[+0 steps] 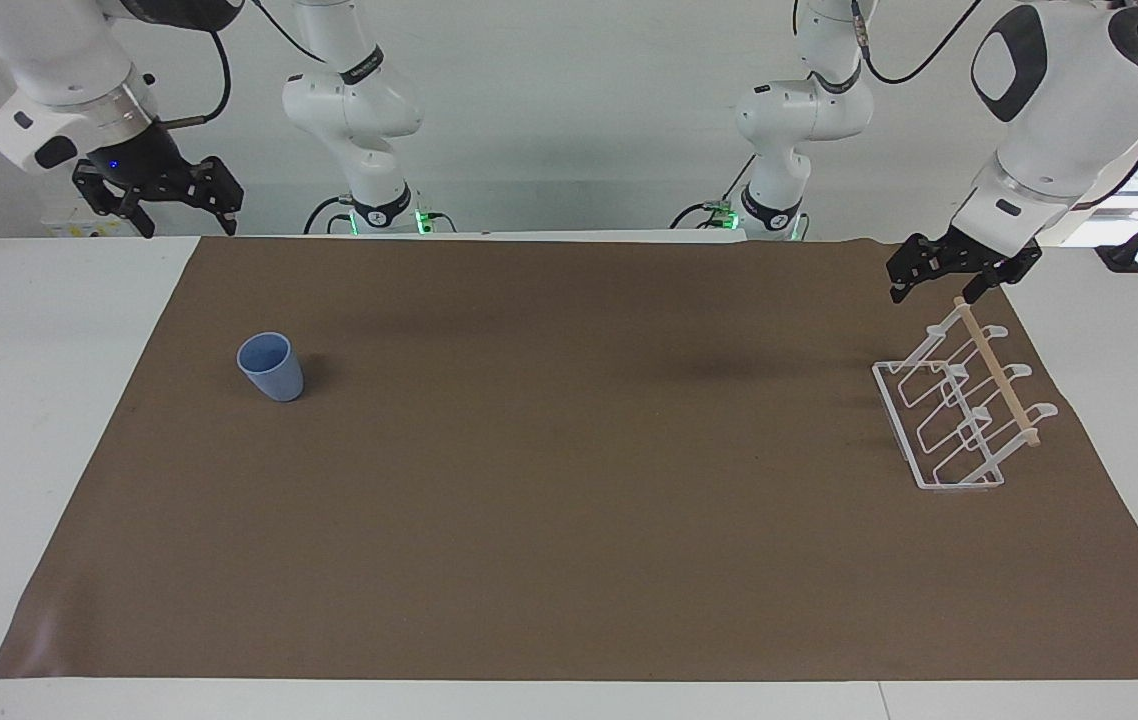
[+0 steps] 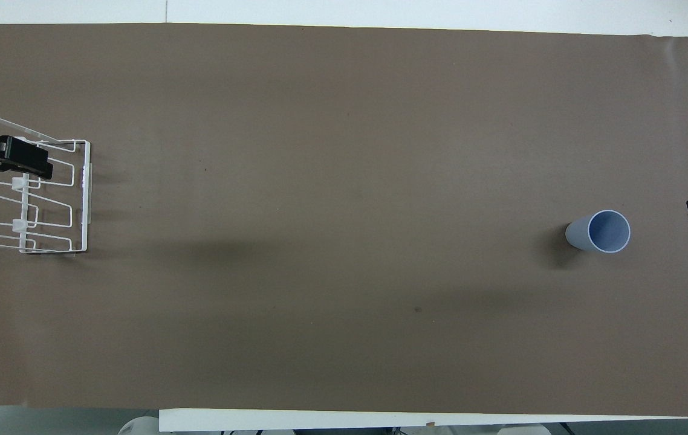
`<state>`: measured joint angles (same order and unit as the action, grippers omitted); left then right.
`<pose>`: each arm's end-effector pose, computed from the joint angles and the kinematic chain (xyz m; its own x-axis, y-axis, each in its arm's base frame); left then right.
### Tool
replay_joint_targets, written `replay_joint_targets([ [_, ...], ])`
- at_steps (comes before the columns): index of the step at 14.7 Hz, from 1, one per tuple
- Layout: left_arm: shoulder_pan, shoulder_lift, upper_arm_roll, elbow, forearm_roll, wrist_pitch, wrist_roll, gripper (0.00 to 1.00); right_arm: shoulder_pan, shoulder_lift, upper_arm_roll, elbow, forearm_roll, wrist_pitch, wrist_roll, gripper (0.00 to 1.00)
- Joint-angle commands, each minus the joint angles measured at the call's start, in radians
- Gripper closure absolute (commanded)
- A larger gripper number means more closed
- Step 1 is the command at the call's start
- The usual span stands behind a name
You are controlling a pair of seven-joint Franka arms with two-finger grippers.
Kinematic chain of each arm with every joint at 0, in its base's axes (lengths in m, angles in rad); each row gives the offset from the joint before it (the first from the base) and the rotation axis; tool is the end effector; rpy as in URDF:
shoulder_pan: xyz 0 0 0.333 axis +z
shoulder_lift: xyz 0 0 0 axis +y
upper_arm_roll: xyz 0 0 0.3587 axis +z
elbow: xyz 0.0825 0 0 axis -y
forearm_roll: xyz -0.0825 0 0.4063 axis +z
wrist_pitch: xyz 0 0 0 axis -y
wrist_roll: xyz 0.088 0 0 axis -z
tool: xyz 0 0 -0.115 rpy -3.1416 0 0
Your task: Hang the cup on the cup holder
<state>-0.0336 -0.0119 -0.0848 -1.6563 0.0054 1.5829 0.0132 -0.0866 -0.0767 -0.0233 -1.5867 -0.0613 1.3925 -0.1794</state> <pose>0.5663 -0.0670 0.6248 0.9895 -0.1310 -0.0616 -0.1316 -0.9913 -0.0056 0.5251 -0.0665 0.6797 0.9903 0.0594 -0.1257 0.0646 -0.9972 0.0376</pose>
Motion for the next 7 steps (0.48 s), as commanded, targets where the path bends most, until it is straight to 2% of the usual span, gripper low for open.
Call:
replay_joint_targets([
  [1,0.004,-0.025,0.004,-0.031,-0.012,0.023,0.011,0.00,-0.004,-0.008,0.005,-0.012,0.015,0.011,0.015,0.00],
  [7,0.004,-0.025,0.004,-0.031,-0.012,0.023,0.011,0.00,-0.019,-0.014,0.000,-0.019,0.008,0.010,0.008,0.00],
])
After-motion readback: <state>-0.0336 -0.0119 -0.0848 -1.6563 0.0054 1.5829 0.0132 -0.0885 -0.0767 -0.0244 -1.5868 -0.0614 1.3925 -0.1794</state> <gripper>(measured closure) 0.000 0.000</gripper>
